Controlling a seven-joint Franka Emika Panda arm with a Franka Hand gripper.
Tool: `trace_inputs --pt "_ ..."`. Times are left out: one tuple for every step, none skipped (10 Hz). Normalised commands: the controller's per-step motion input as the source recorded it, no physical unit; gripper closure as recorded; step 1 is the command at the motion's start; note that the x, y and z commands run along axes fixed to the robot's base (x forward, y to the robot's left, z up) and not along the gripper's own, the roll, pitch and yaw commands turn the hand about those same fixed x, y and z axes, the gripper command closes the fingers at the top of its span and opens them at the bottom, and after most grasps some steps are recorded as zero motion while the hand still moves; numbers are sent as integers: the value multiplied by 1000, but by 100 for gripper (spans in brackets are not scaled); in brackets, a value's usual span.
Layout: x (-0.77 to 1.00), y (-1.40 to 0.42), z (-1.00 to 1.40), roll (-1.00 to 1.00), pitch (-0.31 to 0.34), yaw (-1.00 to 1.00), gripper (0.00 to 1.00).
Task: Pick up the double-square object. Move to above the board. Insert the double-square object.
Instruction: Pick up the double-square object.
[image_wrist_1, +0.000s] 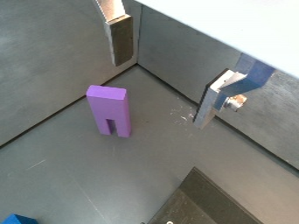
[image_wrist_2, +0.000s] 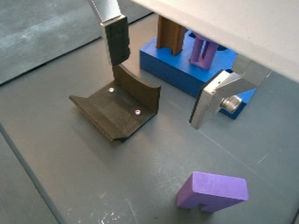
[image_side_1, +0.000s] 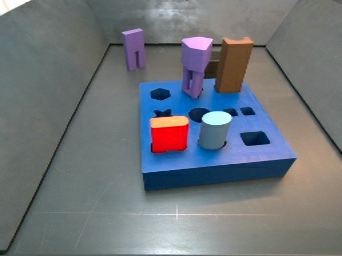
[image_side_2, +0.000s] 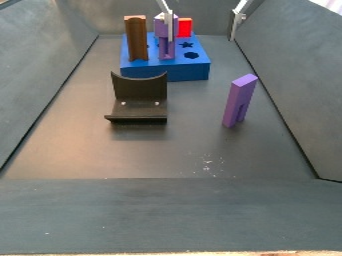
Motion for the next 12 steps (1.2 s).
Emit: trace_inputs --pt "-74 0 0 0 0 0 0" --pt "-614 0 -246 0 -160 323 0" --pt "-720 -46 -297 0 -183 529 0" --pt "-757 -57 -317 0 -180 503 0" --pt "-797 -91 -280 0 -186 457 0" --pt "-860 -23 -343 0 -183 386 0" --pt "-797 -43 -417 37 -174 463 0" --pt "-697 -94 -457 83 -189 574 0" --pt "-543 -14 -531 151 -174 714 0" --pt "-320 0 -491 120 -131 880 0" --pt "-194 57 -386 131 -71 937 0" --pt "-154 109 -320 106 -66 943 0"
